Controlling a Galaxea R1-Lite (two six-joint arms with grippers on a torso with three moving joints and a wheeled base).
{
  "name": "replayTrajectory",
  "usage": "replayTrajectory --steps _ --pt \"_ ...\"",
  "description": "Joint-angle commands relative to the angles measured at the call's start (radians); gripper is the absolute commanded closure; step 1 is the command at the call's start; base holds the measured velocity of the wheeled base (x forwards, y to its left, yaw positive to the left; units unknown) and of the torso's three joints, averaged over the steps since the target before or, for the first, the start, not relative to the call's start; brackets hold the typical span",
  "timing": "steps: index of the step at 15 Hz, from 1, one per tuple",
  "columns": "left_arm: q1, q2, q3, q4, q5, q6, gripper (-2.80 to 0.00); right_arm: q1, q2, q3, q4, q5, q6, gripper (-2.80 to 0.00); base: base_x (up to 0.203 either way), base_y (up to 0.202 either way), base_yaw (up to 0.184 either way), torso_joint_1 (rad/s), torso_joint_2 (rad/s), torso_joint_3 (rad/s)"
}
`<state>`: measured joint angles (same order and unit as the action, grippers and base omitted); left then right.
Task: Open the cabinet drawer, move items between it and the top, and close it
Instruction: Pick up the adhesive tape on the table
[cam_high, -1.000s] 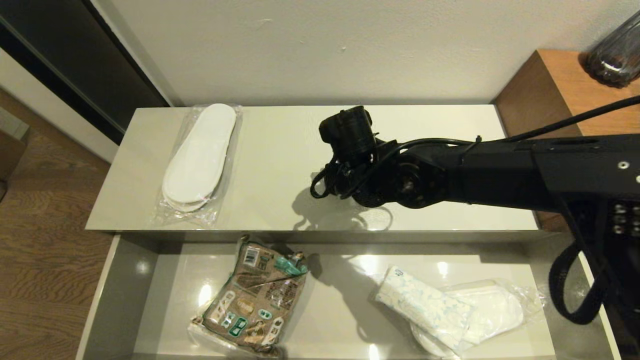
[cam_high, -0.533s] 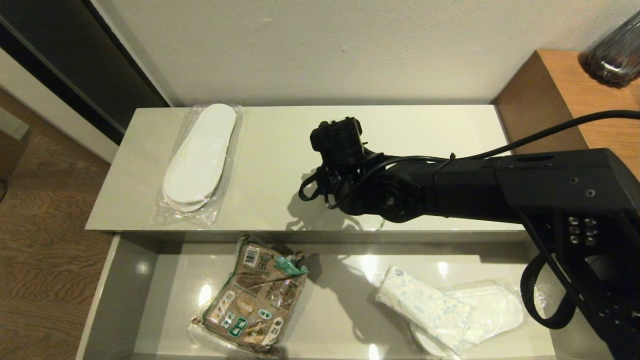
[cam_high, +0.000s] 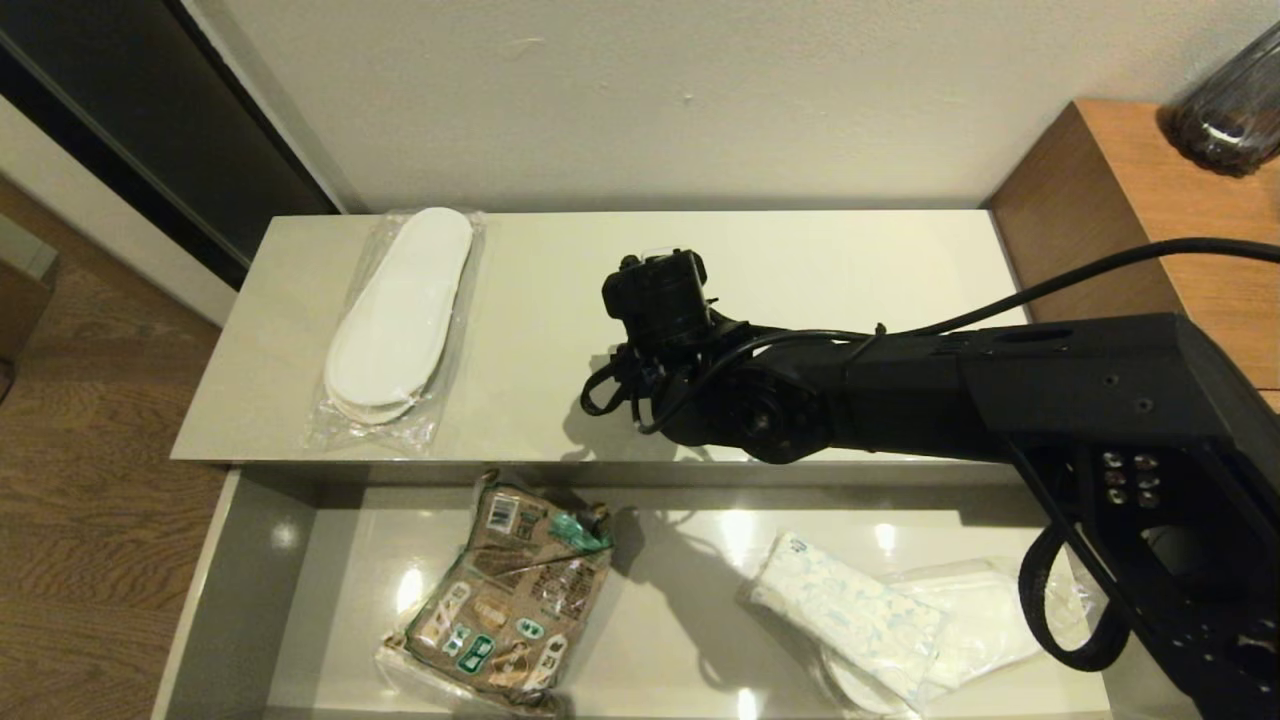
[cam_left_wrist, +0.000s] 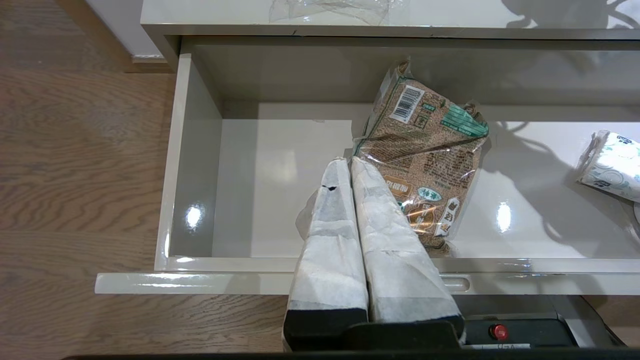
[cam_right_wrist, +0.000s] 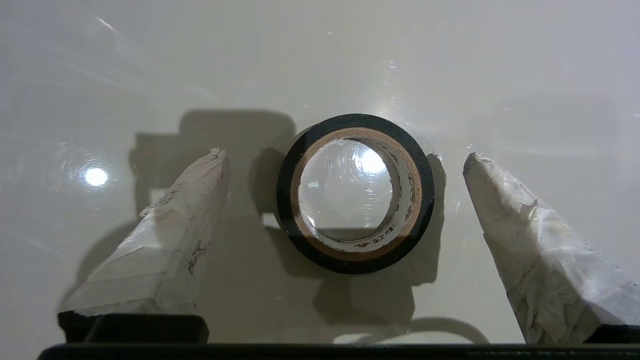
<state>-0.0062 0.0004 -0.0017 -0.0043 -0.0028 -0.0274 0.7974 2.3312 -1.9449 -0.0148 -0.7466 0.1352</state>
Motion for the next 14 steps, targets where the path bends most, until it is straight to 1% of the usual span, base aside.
replayTrajectory --steps 1,2,6,14 --pt "0.0 0.001 0.0 0.0 0.0 0.0 0.0 -0.002 0.016 0.001 -0.028 -0.017 -0.018 -2.8 0.0 0.0 0.0 0.0 0.0 0.0" --pt "0.0 0.001 0.0 0.0 0.0 -0.002 0.0 -0.002 0.023 0.001 -0.041 -0.021 -0.028 0.0 0.0 0.0 0.0 0.0 0.0 0.0" --pt "0.0 0.001 0.0 0.0 0.0 0.0 0.0 -0.002 0.036 0.003 -0.086 -0.033 -0.052 0.0 0.0 0.0 0.0 0.0 0.0 0.0" --pt "0.0 0.001 0.0 0.0 0.0 0.0 0.0 -0.003 0.02 0.014 -0.074 -0.051 -0.048 0.0 0.0 0.0 0.0 0.0 0.0 0.0"
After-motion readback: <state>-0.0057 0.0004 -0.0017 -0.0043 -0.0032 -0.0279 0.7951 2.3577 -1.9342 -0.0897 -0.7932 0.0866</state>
